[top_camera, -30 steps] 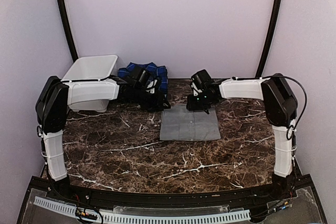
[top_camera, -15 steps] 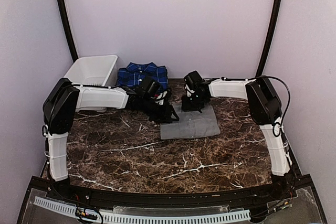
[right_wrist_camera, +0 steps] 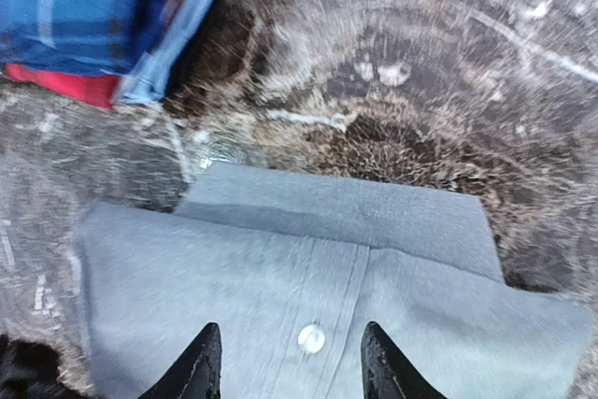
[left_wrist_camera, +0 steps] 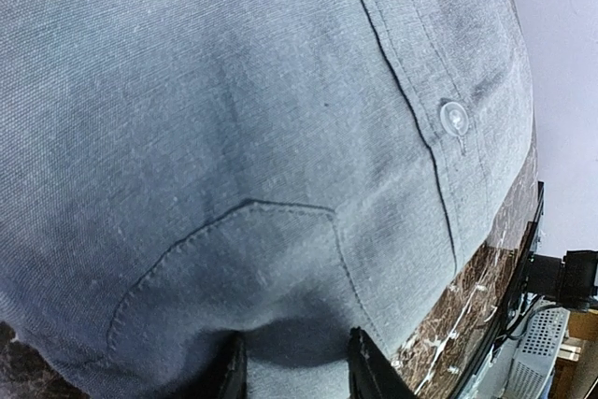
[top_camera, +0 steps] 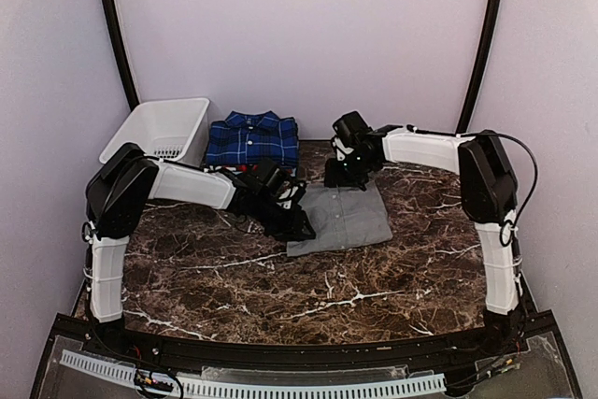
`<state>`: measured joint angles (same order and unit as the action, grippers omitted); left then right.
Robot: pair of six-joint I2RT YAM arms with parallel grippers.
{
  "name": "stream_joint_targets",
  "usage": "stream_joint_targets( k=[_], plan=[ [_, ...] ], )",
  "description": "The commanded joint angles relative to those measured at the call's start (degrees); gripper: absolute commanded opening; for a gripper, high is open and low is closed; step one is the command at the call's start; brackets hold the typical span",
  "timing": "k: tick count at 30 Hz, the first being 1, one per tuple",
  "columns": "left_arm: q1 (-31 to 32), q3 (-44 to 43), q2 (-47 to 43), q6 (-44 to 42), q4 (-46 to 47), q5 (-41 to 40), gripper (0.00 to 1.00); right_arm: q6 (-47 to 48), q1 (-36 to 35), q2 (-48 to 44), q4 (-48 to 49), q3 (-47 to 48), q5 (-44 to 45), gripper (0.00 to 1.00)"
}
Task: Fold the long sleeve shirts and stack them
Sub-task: Smooth out the square-folded shirt at the center of the board.
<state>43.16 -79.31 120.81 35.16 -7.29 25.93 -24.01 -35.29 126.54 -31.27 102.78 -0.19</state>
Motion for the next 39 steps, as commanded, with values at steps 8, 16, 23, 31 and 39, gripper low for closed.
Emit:
stream_joint_targets(
  k=[8, 16, 23, 31, 39],
  plan=[
    [0.2, 1.3, -5.0, 1.2, -2.9, -1.1, 0.36, -2.5, -6.5, -20.2, 2.0, -21.8, 7.7, 0.40],
    [0.2, 1.2, -5.7, 2.3, -2.5, -0.6, 0.36, -5.1, -11.4, -18.0, 1.6, -27.5, 12.5, 0.46],
    [-0.1, 1.2, -5.9, 2.6, -2.8, -1.3, 0.36, -6.9, -13.2, -15.1, 3.1, -30.8, 12.2, 0.52],
    [-1.1, 2.7, -7.4, 2.7, -3.0, -1.8, 0.36, -8.3, -13.3, -21.3, 4.3, -33.6, 9.9, 0.54],
    [-1.9, 4.2, -9.7, 2.8, -2.9, -2.1, 0.36, -10.2, -10.2, -29.9, 7.4, -40.3, 9.3, 0.52]
  ],
)
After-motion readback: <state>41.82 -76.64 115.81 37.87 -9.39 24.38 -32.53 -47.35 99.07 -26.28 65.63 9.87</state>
